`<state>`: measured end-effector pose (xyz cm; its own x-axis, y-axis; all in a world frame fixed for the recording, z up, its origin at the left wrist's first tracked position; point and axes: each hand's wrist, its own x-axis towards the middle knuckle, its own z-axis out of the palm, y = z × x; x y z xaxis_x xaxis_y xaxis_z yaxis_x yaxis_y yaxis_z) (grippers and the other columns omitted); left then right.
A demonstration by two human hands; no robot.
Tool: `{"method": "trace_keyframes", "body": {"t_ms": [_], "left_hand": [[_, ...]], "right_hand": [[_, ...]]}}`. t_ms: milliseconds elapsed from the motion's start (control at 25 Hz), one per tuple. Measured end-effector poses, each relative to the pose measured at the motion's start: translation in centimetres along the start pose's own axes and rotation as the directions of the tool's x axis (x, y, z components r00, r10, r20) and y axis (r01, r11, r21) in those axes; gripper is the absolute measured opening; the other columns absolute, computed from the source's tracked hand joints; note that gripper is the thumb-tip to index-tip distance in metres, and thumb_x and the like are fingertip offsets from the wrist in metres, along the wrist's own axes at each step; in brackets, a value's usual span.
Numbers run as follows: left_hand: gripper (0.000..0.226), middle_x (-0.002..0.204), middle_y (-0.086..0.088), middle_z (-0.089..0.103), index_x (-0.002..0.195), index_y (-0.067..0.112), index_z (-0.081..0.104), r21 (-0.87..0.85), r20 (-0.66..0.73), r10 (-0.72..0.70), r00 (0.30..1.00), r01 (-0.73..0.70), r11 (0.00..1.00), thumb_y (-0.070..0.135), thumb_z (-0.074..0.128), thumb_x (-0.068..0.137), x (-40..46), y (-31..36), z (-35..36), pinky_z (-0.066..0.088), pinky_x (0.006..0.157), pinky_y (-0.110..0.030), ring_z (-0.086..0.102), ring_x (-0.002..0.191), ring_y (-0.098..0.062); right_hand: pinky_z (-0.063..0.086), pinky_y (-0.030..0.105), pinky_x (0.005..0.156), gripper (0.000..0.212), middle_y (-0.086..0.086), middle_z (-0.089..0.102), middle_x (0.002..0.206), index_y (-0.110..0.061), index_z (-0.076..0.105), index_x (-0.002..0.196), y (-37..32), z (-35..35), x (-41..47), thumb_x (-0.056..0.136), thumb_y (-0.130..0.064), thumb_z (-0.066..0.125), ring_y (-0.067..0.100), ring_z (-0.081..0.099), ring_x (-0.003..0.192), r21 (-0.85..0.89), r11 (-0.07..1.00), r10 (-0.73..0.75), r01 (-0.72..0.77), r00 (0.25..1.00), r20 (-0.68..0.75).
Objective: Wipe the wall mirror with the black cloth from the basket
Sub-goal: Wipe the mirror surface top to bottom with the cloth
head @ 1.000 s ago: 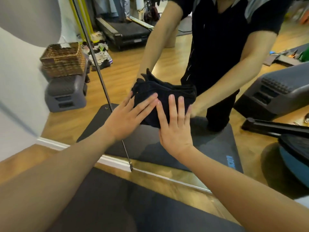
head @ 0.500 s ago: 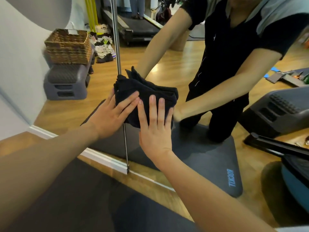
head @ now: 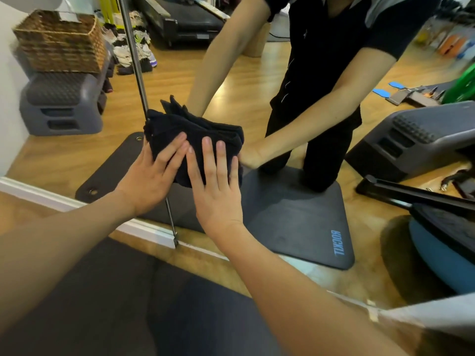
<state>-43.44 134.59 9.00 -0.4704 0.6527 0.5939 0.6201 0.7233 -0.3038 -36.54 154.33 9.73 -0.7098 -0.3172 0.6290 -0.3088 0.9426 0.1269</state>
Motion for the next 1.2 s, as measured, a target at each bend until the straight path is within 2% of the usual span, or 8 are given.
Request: {"method": "trace_keyframes", "body": {"t_ms": [120,240,400,600,800,920,1080,1200], "left_hand": [[0.061,0.162,-0.032,0.012,0.158,-0.013,0.006,-0.010,-0.030,-0.013,0.999,0.012,1.000,0.003,0.036,0.108,0.7,1.8,-0.1,0.018,0.121,-0.072,0.012,0.155,-0.046],[0.065,0.164,-0.030,0.005,0.160,-0.009,-0.003,-0.086,-0.034,-0.009,0.999,0.007,0.996,0.003,0.035,0.108,1.7,4.3,-0.6,0.019,0.124,-0.068,0.016,0.154,-0.049],[0.066,0.164,-0.030,0.010,0.160,-0.009,0.000,-0.108,-0.061,0.006,0.998,-0.012,0.994,0.001,0.038,0.107,4.3,9.4,-0.3,0.030,0.117,-0.071,0.018,0.154,-0.045],[0.070,0.168,-0.027,-0.003,0.158,-0.013,0.000,-0.121,-0.110,0.043,0.993,-0.056,0.991,-0.004,0.038,0.099,8.1,17.6,0.3,0.042,0.104,-0.076,-0.004,0.160,-0.033],[0.079,0.171,-0.018,-0.015,0.161,-0.007,-0.002,-0.264,-0.118,0.080,0.990,-0.109,0.958,-0.005,0.043,0.095,12.6,26.8,2.1,0.030,0.110,-0.079,0.021,0.150,-0.049],[0.071,0.170,-0.016,-0.009,0.162,-0.003,-0.004,-0.352,-0.152,0.147,0.977,-0.192,0.916,-0.004,0.031,0.100,16.3,33.8,2.7,0.033,0.108,-0.080,0.022,0.149,-0.049],[0.055,0.166,-0.015,-0.001,0.162,-0.002,-0.004,-0.375,-0.170,0.200,0.965,-0.251,0.893,0.008,0.005,0.109,21.4,43.5,3.1,0.043,0.099,-0.078,0.043,0.140,-0.056],[0.055,0.165,-0.015,0.003,0.162,-0.002,-0.003,-0.374,-0.223,0.172,0.960,-0.247,0.894,0.011,0.008,0.110,24.1,49.5,4.1,0.029,0.109,-0.079,0.045,0.138,-0.055]], "right_hand": [[-0.003,0.057,0.130,0.059,0.019,0.000,0.170,-0.009,0.014,0.166,1.4,-0.5,-0.6,0.107,-0.008,0.024,0.039,-0.007,0.159,0.048,0.999,-0.018,0.017,1.000,0.012],[0.006,0.055,0.131,0.061,0.020,0.014,0.172,-0.010,0.021,0.165,3.7,-1.4,-2.3,0.108,-0.009,0.002,0.039,0.009,0.160,0.040,0.999,-0.032,0.032,0.999,0.008],[0.011,0.054,0.131,0.056,0.019,0.020,0.171,-0.009,0.022,0.165,8.4,-3.0,-5.8,0.110,-0.012,0.009,0.038,0.014,0.159,0.000,0.998,-0.055,0.055,0.998,0.012],[0.022,0.053,0.129,0.052,0.018,0.018,0.168,-0.011,0.025,0.163,15.3,-5.1,-10.6,0.112,-0.011,0.022,0.035,0.012,0.158,-0.045,0.996,-0.077,0.074,0.996,-0.050],[0.037,0.054,0.121,0.049,0.018,0.033,0.164,-0.013,0.041,0.157,23.6,-8.4,-17.5,0.110,-0.005,0.033,0.036,0.030,0.153,-0.088,0.995,-0.050,0.041,0.993,-0.108],[0.033,0.054,0.124,0.050,0.020,0.031,0.166,-0.012,0.039,0.159,29.9,-10.9,-22.7,0.109,-0.006,0.042,0.037,0.026,0.155,-0.150,0.989,-0.014,0.000,0.996,-0.091],[0.021,0.054,0.129,0.052,0.021,0.023,0.165,-0.012,0.028,0.161,38.0,-14.3,-29.4,0.110,-0.007,0.039,0.038,0.016,0.157,-0.233,0.971,0.039,-0.045,0.999,-0.033],[0.021,0.054,0.129,0.051,0.022,0.024,0.165,-0.012,0.026,0.161,42.5,-16.3,-33.0,0.112,-0.008,0.040,0.037,0.016,0.157,-0.249,0.965,0.069,-0.077,0.997,-0.038]]}}
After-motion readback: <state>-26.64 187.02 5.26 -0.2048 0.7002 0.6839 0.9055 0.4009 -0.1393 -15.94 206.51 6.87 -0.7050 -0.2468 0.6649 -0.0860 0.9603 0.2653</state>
